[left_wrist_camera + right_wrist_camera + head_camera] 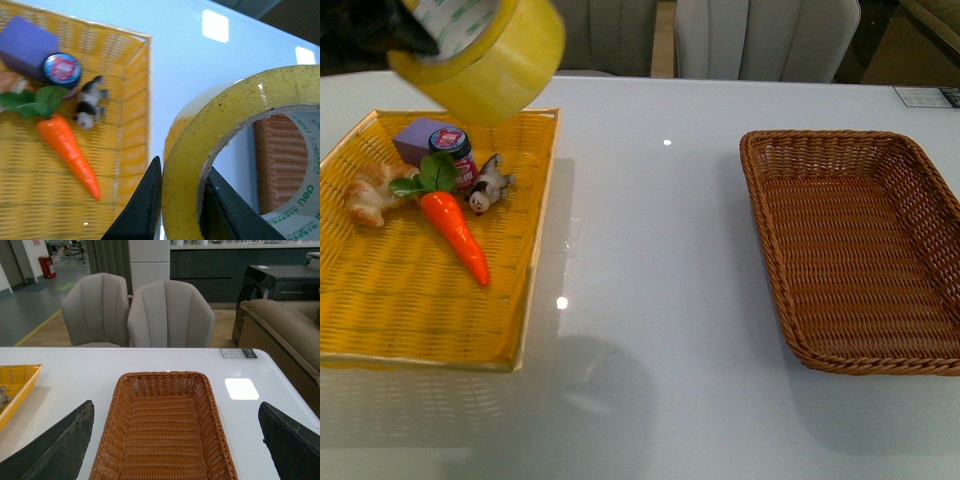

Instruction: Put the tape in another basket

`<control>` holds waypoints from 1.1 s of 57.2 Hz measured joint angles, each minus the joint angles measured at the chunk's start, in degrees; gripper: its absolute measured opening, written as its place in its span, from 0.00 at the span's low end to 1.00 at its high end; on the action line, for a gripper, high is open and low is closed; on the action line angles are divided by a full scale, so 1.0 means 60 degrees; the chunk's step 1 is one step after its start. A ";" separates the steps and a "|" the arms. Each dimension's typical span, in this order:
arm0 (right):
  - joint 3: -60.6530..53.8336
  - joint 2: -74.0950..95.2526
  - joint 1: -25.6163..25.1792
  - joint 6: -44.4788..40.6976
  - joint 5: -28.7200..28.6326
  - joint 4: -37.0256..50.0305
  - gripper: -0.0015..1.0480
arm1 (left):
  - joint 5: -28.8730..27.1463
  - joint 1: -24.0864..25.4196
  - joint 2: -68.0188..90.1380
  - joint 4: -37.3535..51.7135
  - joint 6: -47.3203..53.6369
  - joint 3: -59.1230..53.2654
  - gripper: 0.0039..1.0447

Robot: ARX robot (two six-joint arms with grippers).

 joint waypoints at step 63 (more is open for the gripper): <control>0.4102 1.0765 0.2084 0.5792 -0.2310 0.5016 0.91 | 0.0430 -0.2922 -0.0353 -0.0994 -0.0157 0.0481 0.14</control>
